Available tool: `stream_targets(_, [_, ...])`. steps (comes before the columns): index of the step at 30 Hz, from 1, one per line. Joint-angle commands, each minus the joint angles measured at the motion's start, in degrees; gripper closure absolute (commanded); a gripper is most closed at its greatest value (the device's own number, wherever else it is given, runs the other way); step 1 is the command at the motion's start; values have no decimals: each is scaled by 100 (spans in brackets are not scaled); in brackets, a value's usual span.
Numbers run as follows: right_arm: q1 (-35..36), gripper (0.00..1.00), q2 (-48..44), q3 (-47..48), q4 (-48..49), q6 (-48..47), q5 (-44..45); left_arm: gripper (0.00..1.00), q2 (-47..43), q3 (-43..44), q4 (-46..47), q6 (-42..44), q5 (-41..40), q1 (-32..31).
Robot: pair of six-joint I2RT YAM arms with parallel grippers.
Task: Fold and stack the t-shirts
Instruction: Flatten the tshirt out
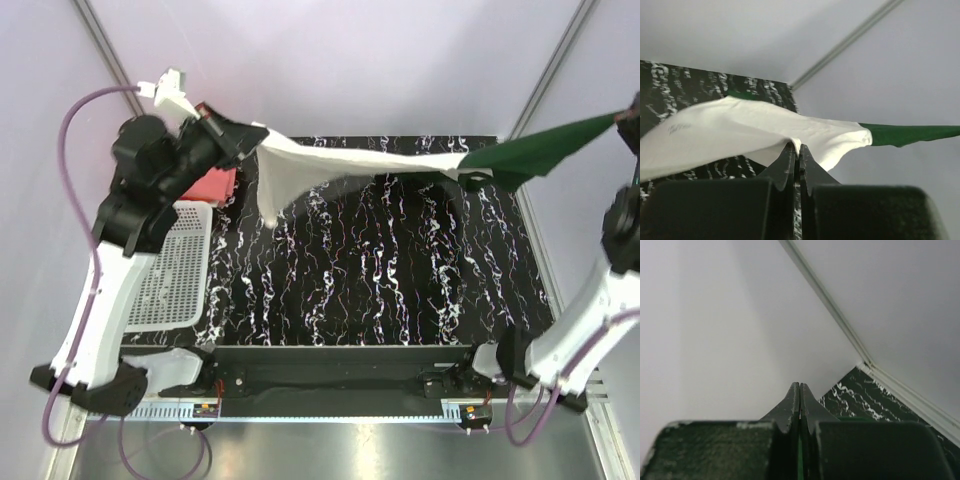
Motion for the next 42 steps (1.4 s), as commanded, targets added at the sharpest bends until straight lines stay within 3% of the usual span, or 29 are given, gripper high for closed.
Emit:
stream_targets(1, [-32,100,-1025,277,225,-213,961,100,-885,-177,578,-352,862,14])
stream_targets(6, [3,100,-1605,954,234,-415,1610,100,-1737,-266,657,-774,1223,5])
stream_targets(11, [397,100,-1957,850,567,-450,2429,100,-2029,-361,780,-1328,1767,5])
stream_targets(17, [1206,100,-1581,683,1463,-932,3141,100,-1916,-309,763,-1127,1444,13])
stream_targets(23, [1321,100,-359,209,1895,-1128,2379,100,-731,-554,675,-803,1199,14])
stream_targets(26, [1312,100,-69,-843,2219,-969,1791,100,-178,-608,666,-329,690,48])
stream_targets(27, [1312,100,-16,-1638,2429,-943,1701,100,-1,-582,649,-214,574,101])
stream_targets(30, [1304,100,185,-3169,3580,-872,1315,100,790,-529,649,112,82,285])
stream_targets(33, [1304,100,711,-3998,4389,-784,990,100,1730,-389,701,297,-138,548])
stream_targets(37, [1286,100,1766,-4178,5260,-688,278,100,3336,338,737,657,-376,822])
stream_targets(42, [1295,100,3322,-3336,5411,-696,-935,100,4807,1491,578,824,-332,1068])
